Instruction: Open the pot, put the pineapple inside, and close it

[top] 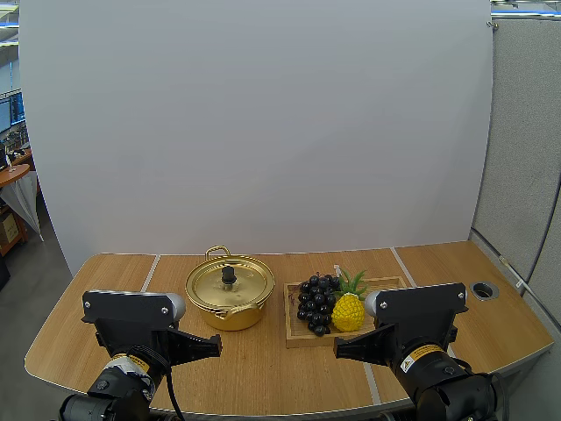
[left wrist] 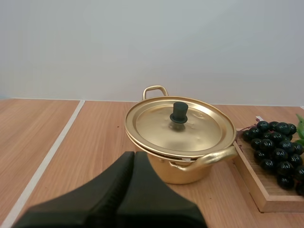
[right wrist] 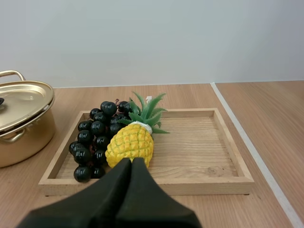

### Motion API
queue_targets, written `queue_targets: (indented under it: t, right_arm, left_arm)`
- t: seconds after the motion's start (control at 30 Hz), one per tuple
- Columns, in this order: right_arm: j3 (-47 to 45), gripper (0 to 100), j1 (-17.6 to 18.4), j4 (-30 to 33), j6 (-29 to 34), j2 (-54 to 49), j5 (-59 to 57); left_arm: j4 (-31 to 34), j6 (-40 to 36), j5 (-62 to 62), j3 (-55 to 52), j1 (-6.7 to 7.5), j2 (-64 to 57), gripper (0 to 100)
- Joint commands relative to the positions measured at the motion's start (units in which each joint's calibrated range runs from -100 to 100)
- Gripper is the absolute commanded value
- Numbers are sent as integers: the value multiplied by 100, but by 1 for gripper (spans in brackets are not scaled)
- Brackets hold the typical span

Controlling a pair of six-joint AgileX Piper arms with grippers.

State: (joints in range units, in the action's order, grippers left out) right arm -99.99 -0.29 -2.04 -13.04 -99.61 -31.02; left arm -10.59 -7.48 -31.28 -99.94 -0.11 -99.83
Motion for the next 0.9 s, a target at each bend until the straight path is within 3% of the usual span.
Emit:
queue_targets:
  t: [0.0, 0.7, 0.87]
  right_arm:
    - [-1, 0, -20, 17, -37, -39, 51]
    - [-1, 0, -20, -21, -37, -39, 184]
    - [180, 0, -20, 21, -37, -39, 332]
  left_arm:
    - [13, -53, -15, -6, -4, -17, 0]
    - [13, -53, -15, -1, -4, -17, 0]
    - [13, -63, -571, 683, -4, -17, 0]
